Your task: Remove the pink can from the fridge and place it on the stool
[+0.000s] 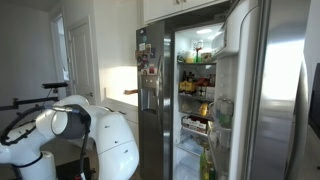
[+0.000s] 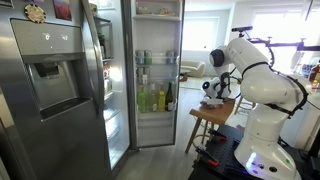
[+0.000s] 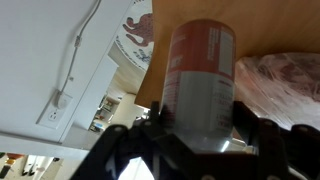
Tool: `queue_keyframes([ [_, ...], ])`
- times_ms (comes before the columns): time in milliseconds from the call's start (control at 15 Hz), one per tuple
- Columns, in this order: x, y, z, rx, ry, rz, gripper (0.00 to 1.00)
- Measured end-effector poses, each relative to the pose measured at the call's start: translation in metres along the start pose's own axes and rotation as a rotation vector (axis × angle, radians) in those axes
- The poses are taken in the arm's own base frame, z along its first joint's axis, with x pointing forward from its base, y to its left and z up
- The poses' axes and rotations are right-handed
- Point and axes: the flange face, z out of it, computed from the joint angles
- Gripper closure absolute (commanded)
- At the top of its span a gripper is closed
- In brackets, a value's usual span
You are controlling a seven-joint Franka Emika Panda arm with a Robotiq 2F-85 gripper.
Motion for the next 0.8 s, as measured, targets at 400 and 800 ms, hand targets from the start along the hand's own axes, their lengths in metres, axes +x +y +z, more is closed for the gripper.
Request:
queue_keyframes([
  [400, -0.012, -0.019, 0.011, 0.020, 0.008, 0.003, 0.52],
  [800, -0.026, -0.033, 0.026, 0.028, 0.017, 0.012, 0.52],
])
